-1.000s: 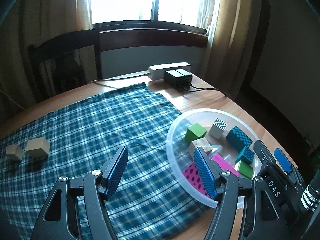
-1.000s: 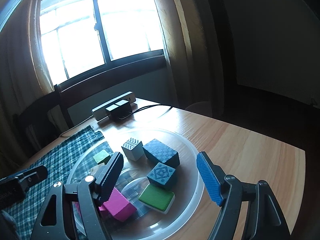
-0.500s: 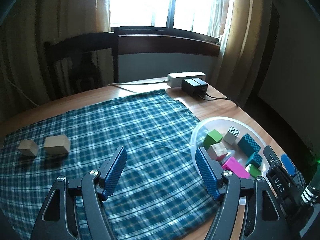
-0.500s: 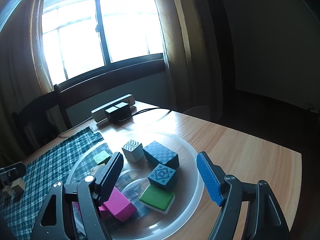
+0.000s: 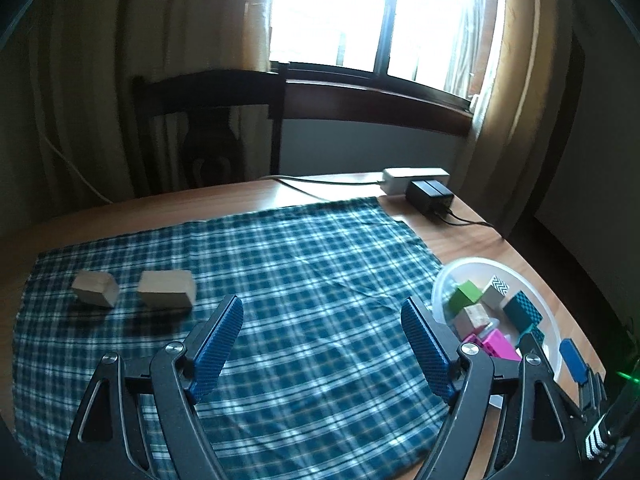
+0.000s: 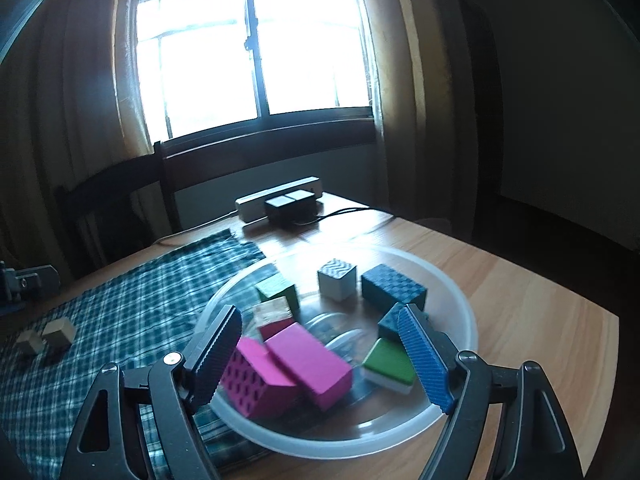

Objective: Organize rigid objects
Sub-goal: 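Move both open grippers back over the cloth toward the remaining wooden blocks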

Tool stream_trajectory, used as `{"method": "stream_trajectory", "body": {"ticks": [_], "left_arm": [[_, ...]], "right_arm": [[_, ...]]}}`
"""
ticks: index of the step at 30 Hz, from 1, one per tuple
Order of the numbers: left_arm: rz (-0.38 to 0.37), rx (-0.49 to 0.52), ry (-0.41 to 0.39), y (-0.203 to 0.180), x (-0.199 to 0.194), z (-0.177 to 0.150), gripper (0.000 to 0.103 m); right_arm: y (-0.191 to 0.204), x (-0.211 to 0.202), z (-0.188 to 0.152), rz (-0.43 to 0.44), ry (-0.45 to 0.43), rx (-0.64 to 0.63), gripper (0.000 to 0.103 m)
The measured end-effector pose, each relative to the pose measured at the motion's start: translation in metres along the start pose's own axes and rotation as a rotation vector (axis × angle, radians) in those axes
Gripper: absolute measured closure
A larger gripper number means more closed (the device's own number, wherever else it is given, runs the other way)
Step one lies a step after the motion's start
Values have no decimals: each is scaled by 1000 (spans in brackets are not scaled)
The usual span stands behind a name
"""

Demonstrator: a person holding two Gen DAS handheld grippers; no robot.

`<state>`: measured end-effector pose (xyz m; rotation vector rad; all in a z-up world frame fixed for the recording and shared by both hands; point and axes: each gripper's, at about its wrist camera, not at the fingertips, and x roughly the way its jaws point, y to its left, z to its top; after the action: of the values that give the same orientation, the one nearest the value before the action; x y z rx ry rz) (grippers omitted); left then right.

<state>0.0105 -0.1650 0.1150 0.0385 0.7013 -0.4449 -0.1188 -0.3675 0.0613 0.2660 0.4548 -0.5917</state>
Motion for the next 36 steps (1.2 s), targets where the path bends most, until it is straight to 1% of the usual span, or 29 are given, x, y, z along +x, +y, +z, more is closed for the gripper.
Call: {"method": "stream_trajectory", "body": {"ticks": [4, 7, 11, 22, 29, 32, 36], "left_arm": [[21, -16, -16, 14, -6, 2, 21], [42, -39, -28, 27, -9, 4, 21], [78, -74, -35, 47, -10, 7, 21], [178, -131, -13, 104, 2, 8, 21], [248, -199, 9, 156, 17, 6, 21], [281, -230, 15, 177, 22, 4, 21], [308, -238, 32, 196, 32, 0, 21]], "right_arm": [[3, 2, -1, 23, 36, 10, 19], [9, 3, 3, 61, 61, 23, 19], [26, 2, 8, 115, 68, 12, 19], [79, 2, 6, 260, 118, -43, 19], [100, 4, -2, 314, 154, -70, 19], [105, 7, -7, 331, 172, -79, 16], [111, 13, -12, 355, 208, -90, 16]]}}
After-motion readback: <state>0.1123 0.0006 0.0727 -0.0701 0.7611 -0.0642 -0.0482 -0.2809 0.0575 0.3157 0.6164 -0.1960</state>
